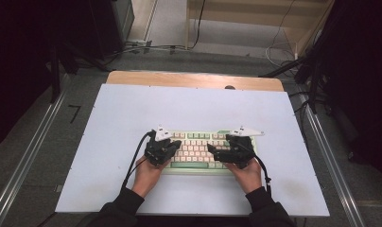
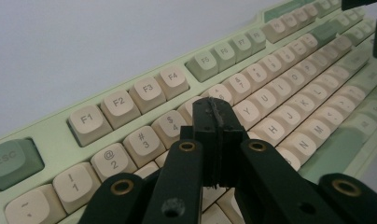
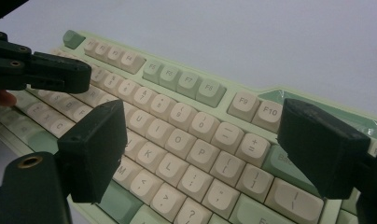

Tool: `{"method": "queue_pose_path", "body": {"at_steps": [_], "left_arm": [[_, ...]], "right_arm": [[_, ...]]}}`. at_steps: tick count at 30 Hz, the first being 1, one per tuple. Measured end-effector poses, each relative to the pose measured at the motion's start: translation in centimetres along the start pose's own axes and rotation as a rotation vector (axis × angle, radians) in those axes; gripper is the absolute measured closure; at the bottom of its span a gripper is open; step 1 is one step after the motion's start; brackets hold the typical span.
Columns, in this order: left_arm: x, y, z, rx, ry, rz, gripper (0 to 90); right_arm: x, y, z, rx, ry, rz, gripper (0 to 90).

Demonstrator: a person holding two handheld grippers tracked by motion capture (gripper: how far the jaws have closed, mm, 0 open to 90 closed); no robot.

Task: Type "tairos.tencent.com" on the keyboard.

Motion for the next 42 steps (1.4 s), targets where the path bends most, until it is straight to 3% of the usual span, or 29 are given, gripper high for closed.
{"method": "queue_pose_path", "body": {"at_steps": [18, 20, 22, 24, 26, 27, 30, 36, 42], "left_arm": [[0.3, -0.8, -0.1, 0.006, 0.014, 0.070, 90.0], [0.0, -0.5, -0.1, 0.015, 0.020, 0.051, 90.0], [-0.8, 0.4, 0.1, 0.042, 0.054, -0.025, 88.6], [-1.6, 1.3, 0.4, 0.061, 0.085, -0.101, 69.9], [-2.3, 2.4, 1.0, 0.042, 0.108, -0.170, 49.8], [-2.4, 2.6, 1.2, 0.030, 0.115, -0.181, 41.3], [-2.4, 3.4, 2.0, 0.004, 0.151, -0.199, 27.6], [-1.7, 4.4, 3.2, -0.018, 0.195, -0.205, 20.8], [-1.4, 5.2, 4.2, -0.045, 0.213, -0.217, 20.7]], "right_arm": [[0.0, -0.1, 0.0, 0.000, 0.002, 0.003, 14.5], [0.1, -0.2, 0.1, -0.001, 0.005, 0.005, 14.5], [0.0, -0.1, 0.1, -0.003, 0.002, 0.004, 14.5], [0.0, -0.1, 0.1, -0.004, 0.003, 0.000, 14.6], [0.0, -0.1, 0.1, -0.005, 0.000, -0.001, 14.7], [0.0, -0.1, 0.1, -0.004, 0.000, -0.001, 14.8], [0.0, -0.1, 0.1, -0.005, 0.000, -0.004, 18.3], [-0.2, -0.4, 0.5, -0.007, 0.012, -0.010, 33.3], [-0.4, -0.7, 0.8, -0.017, 0.027, -0.013, 61.7]]}}
Point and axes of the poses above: each handheld gripper's, and its own axes: y roughly backward along the jaws, x roughly out of its underside, z roughly to its left, the point moved 7 cm from there along -y, roughly forward along the jaws, and after that the axes turned 8 degrees about -x, right-handed, at the moved point
